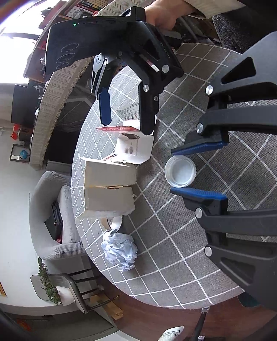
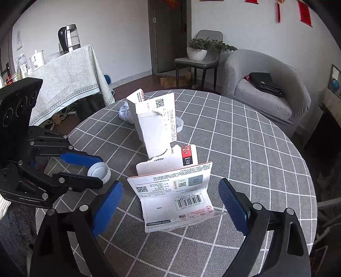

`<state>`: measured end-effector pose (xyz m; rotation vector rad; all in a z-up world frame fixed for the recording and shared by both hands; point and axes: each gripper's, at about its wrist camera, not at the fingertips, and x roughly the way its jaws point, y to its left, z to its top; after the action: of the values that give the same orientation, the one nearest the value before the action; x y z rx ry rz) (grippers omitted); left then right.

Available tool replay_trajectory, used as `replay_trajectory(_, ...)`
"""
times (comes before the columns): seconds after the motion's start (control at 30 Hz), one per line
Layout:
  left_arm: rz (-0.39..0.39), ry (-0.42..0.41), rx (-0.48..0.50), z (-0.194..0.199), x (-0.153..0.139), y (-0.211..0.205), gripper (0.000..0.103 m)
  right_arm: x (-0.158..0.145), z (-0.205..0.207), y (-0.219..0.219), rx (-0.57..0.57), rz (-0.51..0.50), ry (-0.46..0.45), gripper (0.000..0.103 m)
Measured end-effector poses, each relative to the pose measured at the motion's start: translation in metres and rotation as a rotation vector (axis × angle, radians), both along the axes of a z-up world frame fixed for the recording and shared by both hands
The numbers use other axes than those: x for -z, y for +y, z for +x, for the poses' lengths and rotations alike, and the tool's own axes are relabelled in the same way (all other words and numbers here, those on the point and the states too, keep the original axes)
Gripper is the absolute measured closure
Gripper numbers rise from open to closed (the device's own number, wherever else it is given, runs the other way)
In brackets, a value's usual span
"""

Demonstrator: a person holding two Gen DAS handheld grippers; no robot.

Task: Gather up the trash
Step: 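Close right tool on the white barcode carton, then carry bottle cap in left tool and carton in right tool over teal bin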

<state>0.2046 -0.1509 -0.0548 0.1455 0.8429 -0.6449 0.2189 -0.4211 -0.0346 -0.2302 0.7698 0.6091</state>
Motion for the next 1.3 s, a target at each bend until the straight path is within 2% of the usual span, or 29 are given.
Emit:
replay_trajectory(0.43, -0.007, 0.0, -0.043, -0.003, -0.007, 0.039, 0.07, 0.006, 0.016, 0.019, 0.025, -0.034, 0.028, 0.011)
replay_trajectory(0.47, -0.011, -0.001, -0.048, -0.004, -0.008, 0.043, 0.07, 0.006, 0.017, 0.02, 0.029, -0.031, 0.026, 0.014)
replay_trajectory(0.5, -0.014, -0.001, -0.052, -0.005, -0.009, 0.046, 0.07, 0.006, 0.018, 0.021, 0.033, -0.028, 0.03, 0.024)
replay_trajectory(0.53, -0.017, -0.003, -0.055, -0.006, -0.01, 0.05, 0.07, 0.007, 0.02, 0.021, 0.042, -0.031, 0.037, 0.028)
replay_trajectory(0.87, -0.073, -0.015, -0.125, -0.009, -0.027, 0.096, 0.07, 0.004, 0.006, 0.027, 0.144, -0.026, 0.077, 0.028)
replay_trajectory(1.07, -0.102, -0.031, -0.153, -0.015, -0.037, 0.122, 0.07, 0.002, -0.002, 0.026, 0.273, -0.041, 0.07, 0.028)
replay_trajectory(1.3, -0.118, -0.04, -0.203, -0.018, -0.043, 0.162, 0.07, 0.001, -0.017, 0.049, 0.283, -0.018, 0.086, 0.028)
